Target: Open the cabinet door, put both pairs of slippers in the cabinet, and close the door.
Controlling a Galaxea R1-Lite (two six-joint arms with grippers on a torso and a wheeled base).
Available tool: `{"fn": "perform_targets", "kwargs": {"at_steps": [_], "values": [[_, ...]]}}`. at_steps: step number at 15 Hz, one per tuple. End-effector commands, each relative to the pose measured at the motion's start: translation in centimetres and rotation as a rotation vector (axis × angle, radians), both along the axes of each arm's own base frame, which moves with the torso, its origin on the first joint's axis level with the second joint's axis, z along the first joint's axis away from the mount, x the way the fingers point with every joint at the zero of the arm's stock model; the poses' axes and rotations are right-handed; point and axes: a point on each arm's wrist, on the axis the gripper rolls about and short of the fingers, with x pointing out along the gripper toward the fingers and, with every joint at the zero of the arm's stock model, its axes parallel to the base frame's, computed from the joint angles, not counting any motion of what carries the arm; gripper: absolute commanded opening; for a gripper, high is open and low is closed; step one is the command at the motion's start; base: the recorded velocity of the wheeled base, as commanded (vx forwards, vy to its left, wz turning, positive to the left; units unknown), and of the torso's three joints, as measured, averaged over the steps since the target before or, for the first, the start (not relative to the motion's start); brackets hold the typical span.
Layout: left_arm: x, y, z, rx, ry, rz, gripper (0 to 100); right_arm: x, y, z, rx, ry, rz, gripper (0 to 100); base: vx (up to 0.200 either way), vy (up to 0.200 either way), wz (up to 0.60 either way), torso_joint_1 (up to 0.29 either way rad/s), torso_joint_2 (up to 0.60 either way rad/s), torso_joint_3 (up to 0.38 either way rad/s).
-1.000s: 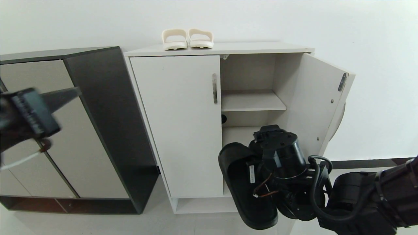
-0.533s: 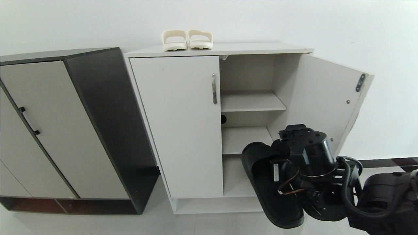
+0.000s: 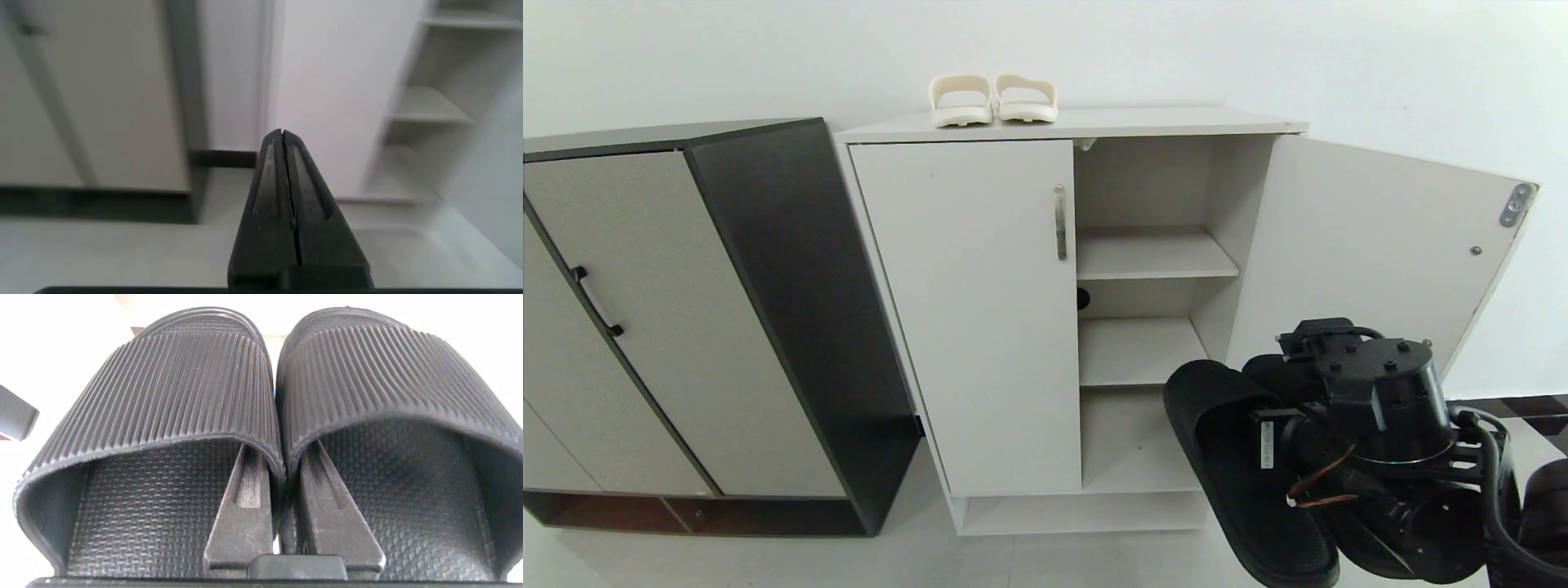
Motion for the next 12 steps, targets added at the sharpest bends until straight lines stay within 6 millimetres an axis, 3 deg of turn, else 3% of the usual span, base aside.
{"fn": "perform_targets", "kwargs": {"at_steps": [1, 3, 5, 12], "values": [[0.2, -0.1, -1.0, 0.011, 0.019, -0.015, 0, -0.2, 0.0, 0.2, 0.007, -0.003, 0.009, 0, 0.0, 0.0, 0.0, 0.0, 0.0, 0.0], [-0.3, -0.1, -1.1, 0.128, -0.041, 0.037, 0, -0.5, 0.3, 0.0, 0.009, 0.003, 0.032, 0, 0.0, 0.0, 0.0, 0.0, 0.0, 0.0], [-0.3, -0.2, -1.1, 0.0, -0.043, 0.001, 0, -0.4, 0.7, -0.3, 0.016, 0.006, 0.055, 0, 0.0, 0.0, 0.0, 0.0, 0.0, 0.0], [-0.3, -0.1, -1.1, 0.01, -0.043, 0.022, 0, -0.6, 1.3, -0.8, 0.019, 0.009, 0.076, 0, 0.0, 0.0, 0.0, 0.0, 0.0, 0.0]]}}
